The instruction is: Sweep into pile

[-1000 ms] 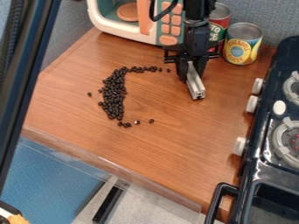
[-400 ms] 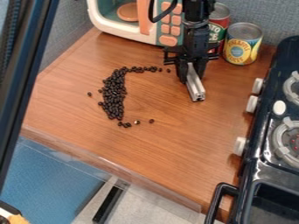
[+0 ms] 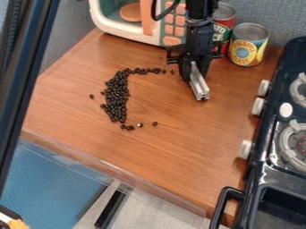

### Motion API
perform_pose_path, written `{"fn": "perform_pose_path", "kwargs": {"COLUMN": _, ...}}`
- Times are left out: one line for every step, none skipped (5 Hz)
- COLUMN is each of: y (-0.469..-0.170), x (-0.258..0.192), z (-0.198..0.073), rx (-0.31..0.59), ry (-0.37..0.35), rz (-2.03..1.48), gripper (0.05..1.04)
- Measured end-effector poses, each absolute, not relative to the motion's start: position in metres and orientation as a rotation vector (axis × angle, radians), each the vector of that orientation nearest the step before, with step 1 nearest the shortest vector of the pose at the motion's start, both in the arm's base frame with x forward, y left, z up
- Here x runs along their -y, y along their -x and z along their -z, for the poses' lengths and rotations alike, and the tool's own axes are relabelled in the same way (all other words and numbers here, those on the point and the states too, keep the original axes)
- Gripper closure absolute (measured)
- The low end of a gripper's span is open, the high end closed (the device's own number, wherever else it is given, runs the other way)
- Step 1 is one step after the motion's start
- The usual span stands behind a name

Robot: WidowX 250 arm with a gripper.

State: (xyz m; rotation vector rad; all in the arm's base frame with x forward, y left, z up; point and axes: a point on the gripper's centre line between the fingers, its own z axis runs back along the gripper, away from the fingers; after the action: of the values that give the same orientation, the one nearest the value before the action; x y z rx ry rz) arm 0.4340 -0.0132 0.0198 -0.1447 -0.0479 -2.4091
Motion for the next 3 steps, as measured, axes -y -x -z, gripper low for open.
{"fn": "perform_pose_path", "kwargs": {"y": -0.4336, "x": 0.0003, "z": -0.0169, "rx": 0.043, "ry": 0.157, "rz": 2.385, "gripper": 0.696}}
{"fn": "perform_pose_path", "kwargs": {"y": -0.4329, "x": -0.0063, "z": -0.0151, "rx": 0.045, "ry": 0.157, "rz": 2.386, "gripper": 0.696}}
{"fn": "perform_pose_path", "kwargs": {"y": -0.4307, "x": -0.0074, "z": -0.0126, "rx": 0.034, "ry": 0.161, "rz": 2.389, "gripper": 0.696}}
